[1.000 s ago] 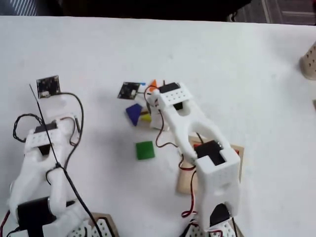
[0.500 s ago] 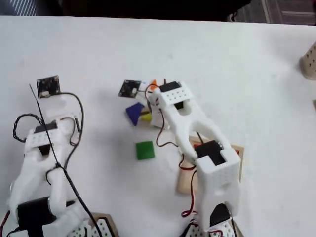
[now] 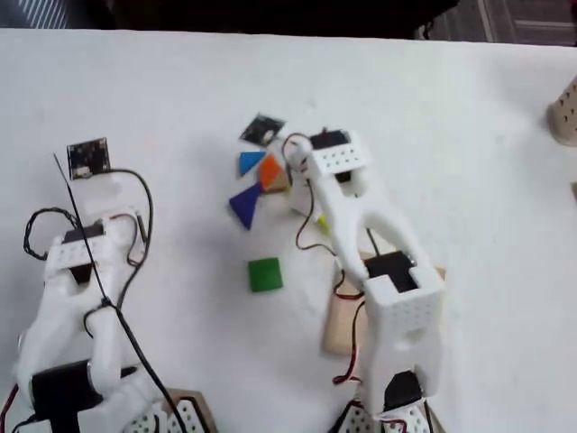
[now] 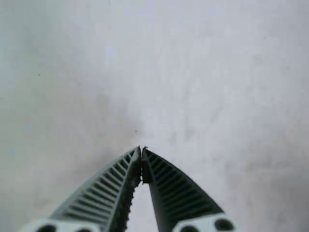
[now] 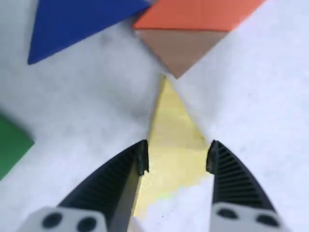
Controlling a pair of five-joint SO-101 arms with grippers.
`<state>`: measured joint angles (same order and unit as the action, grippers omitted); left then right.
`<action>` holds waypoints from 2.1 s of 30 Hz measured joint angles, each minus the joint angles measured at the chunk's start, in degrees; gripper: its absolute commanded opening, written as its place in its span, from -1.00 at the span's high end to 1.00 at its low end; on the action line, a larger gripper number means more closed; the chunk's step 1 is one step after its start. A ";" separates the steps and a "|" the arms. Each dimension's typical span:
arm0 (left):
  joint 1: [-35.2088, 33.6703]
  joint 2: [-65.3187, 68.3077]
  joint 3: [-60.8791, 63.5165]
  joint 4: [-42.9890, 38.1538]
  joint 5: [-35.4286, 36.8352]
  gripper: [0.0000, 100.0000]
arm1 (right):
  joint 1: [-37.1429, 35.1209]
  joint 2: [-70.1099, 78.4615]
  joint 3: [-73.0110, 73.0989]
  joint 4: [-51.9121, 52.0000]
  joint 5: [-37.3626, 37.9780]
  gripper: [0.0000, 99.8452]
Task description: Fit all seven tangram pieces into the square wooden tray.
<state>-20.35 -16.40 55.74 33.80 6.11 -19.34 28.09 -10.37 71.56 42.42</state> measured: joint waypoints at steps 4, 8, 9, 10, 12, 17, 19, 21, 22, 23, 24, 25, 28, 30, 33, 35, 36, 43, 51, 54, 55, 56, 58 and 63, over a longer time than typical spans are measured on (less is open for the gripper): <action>0.00 0.00 0.00 0.00 0.00 0.95 | -0.18 0.00 -3.16 3.96 -0.97 0.63; 0.00 0.00 0.00 0.00 0.00 0.95 | 0.09 0.00 -3.34 4.22 -1.49 0.59; 0.00 0.00 0.00 0.00 0.00 0.95 | 0.35 0.00 -3.34 4.22 -2.11 0.52; 0.00 0.00 0.00 0.00 0.00 0.95 | 0.53 0.00 -3.34 4.22 -3.78 0.44; 0.00 0.00 0.00 0.00 0.00 0.95 | 0.97 0.00 -3.34 4.22 -5.45 0.29; 0.00 0.00 0.00 0.00 0.00 0.95 | 0.97 2.37 -3.34 4.04 -6.07 0.31; 0.00 0.00 0.00 0.00 0.00 0.95 | 1.05 5.19 -3.34 2.81 -6.33 0.36; 0.00 0.00 0.00 0.00 0.00 0.95 | 0.97 8.00 -3.43 2.20 -6.42 0.38; 0.00 0.00 0.00 0.00 0.00 0.95 | 0.97 8.35 -4.04 2.46 -6.68 0.40; 0.00 0.00 0.00 0.00 0.00 0.95 | 0.97 8.62 -4.84 2.73 -7.21 0.41; 0.00 0.00 0.00 0.00 0.00 0.95 | 1.05 9.05 -5.45 3.25 -8.09 0.43; 0.00 0.00 0.00 0.00 0.00 0.95 | 1.32 9.41 -5.89 3.43 -8.70 0.46; 0.00 0.00 0.00 0.00 0.00 0.95 | 1.49 9.93 -6.68 3.69 -9.93 0.52; 0.00 0.00 0.00 0.00 0.00 0.95 | 1.76 9.93 -6.77 3.60 -10.20 0.52; 0.00 0.00 0.00 0.00 0.00 0.95 | 2.11 9.93 -6.77 3.34 -11.25 0.52; 0.00 0.00 0.00 0.00 0.00 0.95 | 2.46 9.93 -6.86 3.25 -12.31 0.47; 0.00 0.00 0.00 0.00 0.00 0.95 | 2.46 9.93 -6.86 3.25 -12.84 0.42; 0.00 0.00 0.00 0.00 0.00 0.95 | 3.52 10.02 -8.70 7.21 -14.68 0.29; 0.00 0.00 0.00 0.00 0.00 0.95 | 3.96 10.02 -8.70 7.12 -21.71 0.40; 0.00 0.00 0.00 0.00 0.00 0.95 | 3.96 10.81 -8.79 5.10 -21.71 0.40; 0.00 0.00 0.00 0.00 0.00 0.95 | 3.96 10.90 -8.79 4.92 -21.63 0.40; 0.00 0.00 0.00 0.00 0.00 0.95 | 3.96 10.90 -8.79 4.84 -21.63 0.41; 0.00 0.00 0.00 0.00 0.00 0.95 | 3.96 10.90 -8.79 4.84 -21.63 0.41; 0.00 0.00 0.00 0.00 0.00 0.95 | 3.96 10.90 -8.79 4.84 -21.63 0.53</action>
<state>-20.35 -16.40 55.74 33.80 6.11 -15.38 38.99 -19.16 76.40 20.79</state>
